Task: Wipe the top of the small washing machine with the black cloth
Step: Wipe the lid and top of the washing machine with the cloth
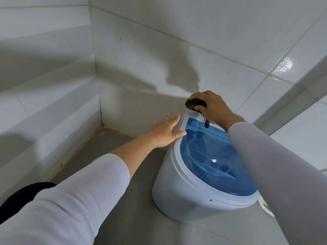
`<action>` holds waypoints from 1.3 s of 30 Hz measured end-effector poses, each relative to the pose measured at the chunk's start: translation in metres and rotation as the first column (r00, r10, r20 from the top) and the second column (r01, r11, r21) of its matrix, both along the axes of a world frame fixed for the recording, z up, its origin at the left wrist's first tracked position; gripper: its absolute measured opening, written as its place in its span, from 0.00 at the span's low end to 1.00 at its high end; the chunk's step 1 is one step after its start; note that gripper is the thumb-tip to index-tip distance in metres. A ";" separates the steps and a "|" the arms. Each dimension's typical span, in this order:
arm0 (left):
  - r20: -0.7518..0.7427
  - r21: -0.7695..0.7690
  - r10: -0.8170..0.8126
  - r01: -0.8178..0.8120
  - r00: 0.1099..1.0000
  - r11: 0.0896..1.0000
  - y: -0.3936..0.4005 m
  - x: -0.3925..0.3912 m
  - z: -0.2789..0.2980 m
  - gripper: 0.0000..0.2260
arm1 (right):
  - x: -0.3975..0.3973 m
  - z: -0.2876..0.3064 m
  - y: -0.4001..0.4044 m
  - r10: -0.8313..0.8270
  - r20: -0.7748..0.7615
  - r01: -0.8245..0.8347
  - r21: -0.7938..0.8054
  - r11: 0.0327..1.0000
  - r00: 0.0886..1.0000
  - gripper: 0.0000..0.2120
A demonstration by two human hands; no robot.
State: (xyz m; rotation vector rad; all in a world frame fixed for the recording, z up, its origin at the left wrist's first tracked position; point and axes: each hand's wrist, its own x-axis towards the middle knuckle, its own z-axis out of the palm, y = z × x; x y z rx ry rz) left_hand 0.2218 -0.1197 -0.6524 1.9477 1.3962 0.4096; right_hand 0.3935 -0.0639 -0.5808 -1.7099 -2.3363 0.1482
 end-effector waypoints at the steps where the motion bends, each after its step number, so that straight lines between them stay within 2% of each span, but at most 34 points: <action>1: -0.018 -0.002 -0.012 0.012 1.000 1.000 0.002 0.003 0.001 0.33 | 0.001 -0.001 -0.002 0.011 0.025 -0.010 -0.034 0.999 1.000 0.17; 5: -0.024 -0.047 -0.023 0.022 0.999 0.999 0.006 0.007 0.000 0.35 | 0.008 -0.021 -0.015 0.063 0.099 -0.050 -0.132 0.990 0.993 0.18; 12: -0.089 -0.068 -0.046 0.040 0.995 0.997 0.013 0.007 0.000 0.37 | 0.012 -0.044 -0.012 0.029 0.067 -0.029 0.010 1.000 0.997 0.19; 17: -0.097 -0.106 -0.076 0.066 0.992 0.992 0.017 0.006 0.002 0.35 | 0.013 -0.048 0.007 -0.014 0.087 0.010 0.053 0.999 0.996 0.19; 23: -0.140 -0.123 -0.121 0.104 0.983 0.987 0.021 0.005 0.004 0.35 | 0.009 -0.042 0.026 -0.040 0.304 0.009 0.103 0.995 0.952 0.20; 30: -0.179 -0.122 -0.128 0.107 0.975 0.987 0.020 0.005 0.010 0.35 | -0.002 -0.043 0.043 -0.161 0.418 0.110 0.144 0.984 0.894 0.18; 36: -0.198 -0.121 -0.140 0.118 0.970 0.986 0.018 0.005 0.011 0.35 | -0.001 -0.043 0.051 -0.258 0.410 0.204 0.172 0.964 0.875 0.17; 39: -0.199 -0.111 -0.142 0.122 0.970 0.986 0.017 0.005 0.012 0.35 | 0.009 -0.034 0.051 -0.290 0.276 0.270 0.109 0.957 0.916 0.17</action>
